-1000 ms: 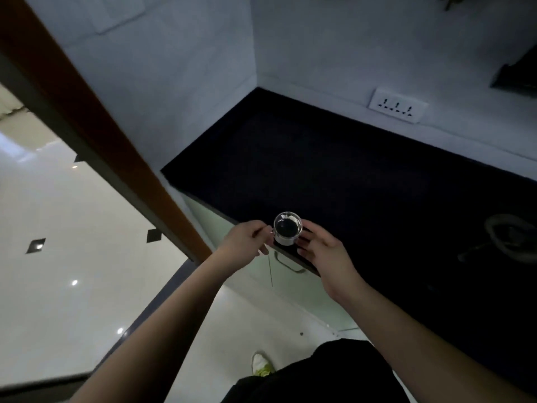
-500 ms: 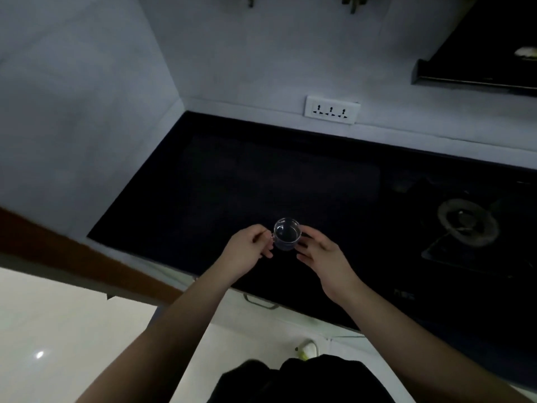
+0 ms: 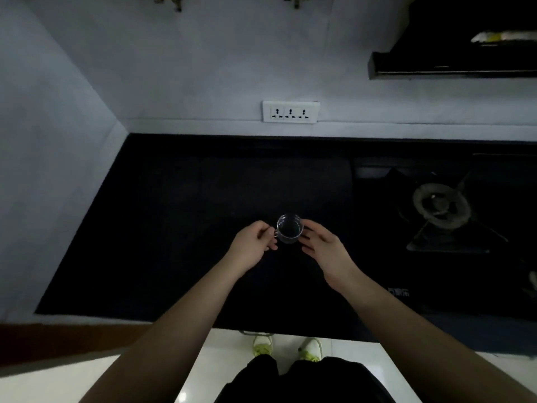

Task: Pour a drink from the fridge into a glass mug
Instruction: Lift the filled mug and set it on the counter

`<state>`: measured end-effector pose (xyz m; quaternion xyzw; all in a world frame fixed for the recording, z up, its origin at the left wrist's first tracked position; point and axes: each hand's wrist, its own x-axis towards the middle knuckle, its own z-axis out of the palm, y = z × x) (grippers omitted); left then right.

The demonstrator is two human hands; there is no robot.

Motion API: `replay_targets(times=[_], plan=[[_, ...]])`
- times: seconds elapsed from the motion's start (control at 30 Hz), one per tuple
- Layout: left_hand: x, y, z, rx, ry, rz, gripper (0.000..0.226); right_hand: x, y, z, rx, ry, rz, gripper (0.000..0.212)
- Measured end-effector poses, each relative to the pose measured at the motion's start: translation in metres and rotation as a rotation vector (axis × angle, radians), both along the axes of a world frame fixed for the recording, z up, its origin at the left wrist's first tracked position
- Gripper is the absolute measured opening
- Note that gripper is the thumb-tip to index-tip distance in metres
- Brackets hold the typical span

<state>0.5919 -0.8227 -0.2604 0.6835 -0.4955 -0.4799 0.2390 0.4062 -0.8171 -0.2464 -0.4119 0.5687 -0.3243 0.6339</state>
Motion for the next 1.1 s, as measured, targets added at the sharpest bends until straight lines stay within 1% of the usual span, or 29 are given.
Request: replay_targets(times=[0.47,0.57,0.7,0.8,0.93,1.1], plan=[[-0.006,-0.069,-0.043,0.035,0.070,-0.117,0.018,0.001,-0.050,-0.031,0.041,0.107,-0.160,0.040],[-0.008,-0.075,-0.054,0.062,0.073,-0.143,0.018,-0.001,-0.056,-0.038,0.065,0.120,-0.172,0.040],[-0.009,-0.080,-0.065,0.083,0.084,-0.145,0.018,-0.001,-0.058,-0.047,0.090,0.135,-0.170,0.052],[-0.012,-0.082,-0.068,0.088,0.094,-0.150,0.017,0.000,-0.059,-0.050,0.098,0.152,-0.168,0.056],[-0.014,-0.085,-0.073,0.114,0.098,-0.150,0.017,-0.002,-0.059,-0.056,0.108,0.186,-0.176,0.051],[-0.016,-0.083,-0.078,0.137,0.124,-0.147,0.017,-0.003,-0.056,-0.061,0.122,0.176,-0.194,0.050]])
